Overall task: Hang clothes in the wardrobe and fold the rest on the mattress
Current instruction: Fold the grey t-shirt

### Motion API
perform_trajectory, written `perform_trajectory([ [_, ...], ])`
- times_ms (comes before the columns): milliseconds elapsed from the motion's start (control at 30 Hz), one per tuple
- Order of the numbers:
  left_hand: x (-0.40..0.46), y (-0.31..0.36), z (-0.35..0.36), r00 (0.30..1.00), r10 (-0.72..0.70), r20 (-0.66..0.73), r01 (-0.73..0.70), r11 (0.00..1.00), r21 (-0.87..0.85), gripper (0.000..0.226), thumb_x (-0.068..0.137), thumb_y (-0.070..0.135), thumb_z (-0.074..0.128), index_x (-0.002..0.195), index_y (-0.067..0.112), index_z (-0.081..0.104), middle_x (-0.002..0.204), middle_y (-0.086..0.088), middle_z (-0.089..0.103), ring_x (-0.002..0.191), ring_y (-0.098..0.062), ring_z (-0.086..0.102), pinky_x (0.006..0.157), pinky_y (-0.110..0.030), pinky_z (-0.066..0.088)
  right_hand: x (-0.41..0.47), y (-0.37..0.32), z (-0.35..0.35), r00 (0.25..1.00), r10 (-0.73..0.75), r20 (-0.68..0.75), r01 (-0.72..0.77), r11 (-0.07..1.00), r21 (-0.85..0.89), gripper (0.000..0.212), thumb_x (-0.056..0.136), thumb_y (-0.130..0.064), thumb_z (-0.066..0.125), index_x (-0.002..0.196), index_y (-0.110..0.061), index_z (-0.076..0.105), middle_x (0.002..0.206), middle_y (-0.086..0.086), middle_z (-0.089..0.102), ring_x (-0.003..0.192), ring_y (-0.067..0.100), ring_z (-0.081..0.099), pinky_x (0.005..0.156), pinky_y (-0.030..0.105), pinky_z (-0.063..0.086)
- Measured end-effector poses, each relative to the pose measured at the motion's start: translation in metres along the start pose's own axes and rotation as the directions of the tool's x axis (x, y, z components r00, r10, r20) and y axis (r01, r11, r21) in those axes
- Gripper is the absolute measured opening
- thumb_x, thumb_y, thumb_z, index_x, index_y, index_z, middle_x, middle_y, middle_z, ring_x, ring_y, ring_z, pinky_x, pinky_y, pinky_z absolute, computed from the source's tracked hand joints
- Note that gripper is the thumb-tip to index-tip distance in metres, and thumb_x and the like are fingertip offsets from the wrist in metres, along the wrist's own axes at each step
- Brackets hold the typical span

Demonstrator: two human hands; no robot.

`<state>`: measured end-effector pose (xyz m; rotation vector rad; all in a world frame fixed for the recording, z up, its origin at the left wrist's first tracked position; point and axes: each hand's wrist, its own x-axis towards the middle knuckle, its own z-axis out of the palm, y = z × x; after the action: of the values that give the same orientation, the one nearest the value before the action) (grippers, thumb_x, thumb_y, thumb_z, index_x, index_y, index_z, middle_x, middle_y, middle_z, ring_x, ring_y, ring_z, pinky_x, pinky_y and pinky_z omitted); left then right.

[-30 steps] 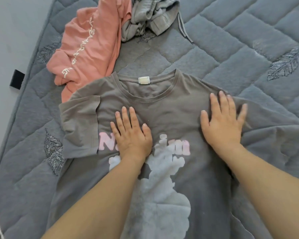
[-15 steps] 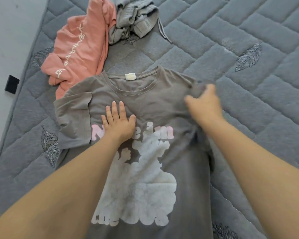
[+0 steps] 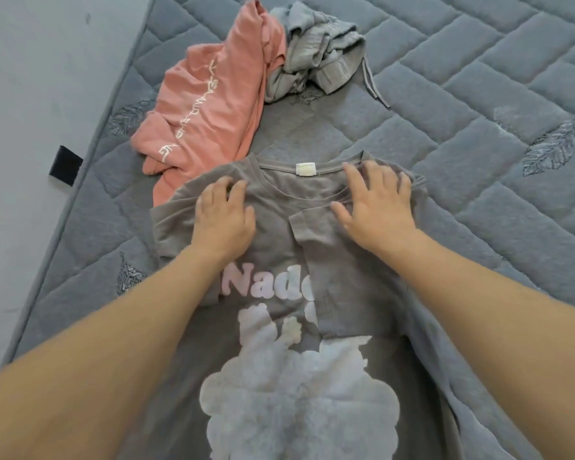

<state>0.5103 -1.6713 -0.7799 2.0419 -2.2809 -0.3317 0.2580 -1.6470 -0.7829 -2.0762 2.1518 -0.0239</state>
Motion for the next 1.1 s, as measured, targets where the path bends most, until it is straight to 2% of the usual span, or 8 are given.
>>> perform_trajectory([
  [67,0.034,0.003,0.005,1.0,0.012,0.028,-0.013,0.999,0.031,0.058,0.099,0.032,0.04,0.154,0.017,0.026,0.159,-0.016,0.021,0.146,-0.037,0.016,0.122,-0.051,0.007,0.015,0.0,0.006,0.99,-0.136,0.028,0.138,0.988,-0.076,0.063,0.092,-0.061,0.041,0.137,-0.018,0.044,0.134,0.011,0.05,0.124,0.032,0.043,0.109,0.049,0.027],
  [200,0.05,0.005,0.049,0.992,-0.058,0.111,0.04,0.986,0.16,0.068,0.1,0.05,0.021,0.159,0.026,-0.004,0.166,-0.008,-0.005,0.151,-0.03,-0.018,0.119,-0.052,-0.017,0.024,0.019,0.011,0.99,-0.139,0.031,0.142,0.98,-0.142,0.054,0.088,-0.068,0.043,0.09,-0.015,0.054,0.096,0.013,0.065,0.093,0.033,0.058,0.078,0.041,0.039],
  [333,0.05,-0.003,0.071,0.999,-0.009,-0.051,0.019,0.976,0.215,0.071,0.095,0.053,0.023,0.159,0.026,0.009,0.164,-0.012,0.012,0.152,-0.031,-0.006,0.12,-0.054,-0.012,0.026,0.063,0.003,0.981,-0.194,0.01,0.193,0.961,-0.2,0.046,0.09,-0.056,0.048,0.057,-0.024,0.041,0.06,0.012,0.065,0.06,0.031,0.066,0.053,0.029,0.038],
  [433,0.05,-0.004,0.071,0.996,0.01,-0.088,0.011,0.973,0.229,0.071,0.094,0.052,0.027,0.159,0.025,0.014,0.163,-0.012,0.019,0.152,-0.033,0.001,0.121,-0.055,-0.006,0.038,0.096,-0.019,0.997,0.01,-0.077,-0.024,0.983,-0.184,0.039,0.086,-0.056,0.05,0.075,-0.018,0.053,0.082,0.014,0.066,0.079,0.034,0.066,0.06,0.035,0.047],
  [533,0.048,-0.002,0.072,0.994,0.017,-0.112,0.004,0.982,0.19,0.071,0.093,0.048,0.03,0.158,0.024,0.017,0.163,-0.011,0.02,0.152,-0.033,0.004,0.122,-0.055,-0.003,0.047,0.087,-0.013,0.998,-0.007,-0.057,0.004,0.999,-0.052,0.06,0.084,-0.054,0.042,0.119,-0.007,0.058,0.109,0.02,0.057,0.098,0.041,0.056,0.083,0.046,0.045],
  [633,0.049,-0.003,0.07,0.988,0.01,-0.154,0.013,0.988,0.152,0.068,0.093,0.04,0.031,0.158,0.023,0.019,0.162,-0.009,0.023,0.152,-0.032,0.008,0.122,-0.053,-0.001,0.045,0.048,0.016,0.999,-0.009,-0.041,0.011,0.999,0.043,0.066,0.079,-0.043,0.044,0.136,-0.011,0.051,0.127,0.017,0.049,0.116,0.039,0.046,0.104,0.047,0.034],
  [967,0.073,-0.008,0.071,0.938,0.09,-0.334,-0.043,0.988,0.145,0.068,0.084,0.023,0.043,0.152,0.017,0.032,0.138,-0.007,0.047,0.131,-0.034,0.036,0.121,-0.053,0.0,0.045,0.053,0.039,0.979,0.065,-0.194,0.012,0.928,0.374,0.04,0.077,-0.02,0.049,0.114,-0.017,0.063,0.122,0.006,0.052,0.121,0.029,0.043,0.105,0.042,0.026],
  [1100,0.066,0.004,0.056,0.952,0.031,-0.305,0.008,0.992,0.128,0.047,0.079,0.018,0.046,0.125,0.011,0.053,0.116,-0.018,0.05,0.113,-0.038,0.043,0.111,-0.051,0.018,0.065,0.058,0.006,0.987,0.017,-0.158,0.009,0.986,0.167,0.026,0.097,-0.027,0.052,0.102,-0.008,0.069,0.114,0.013,0.061,0.111,0.038,0.052,0.089,0.044,0.039],
])
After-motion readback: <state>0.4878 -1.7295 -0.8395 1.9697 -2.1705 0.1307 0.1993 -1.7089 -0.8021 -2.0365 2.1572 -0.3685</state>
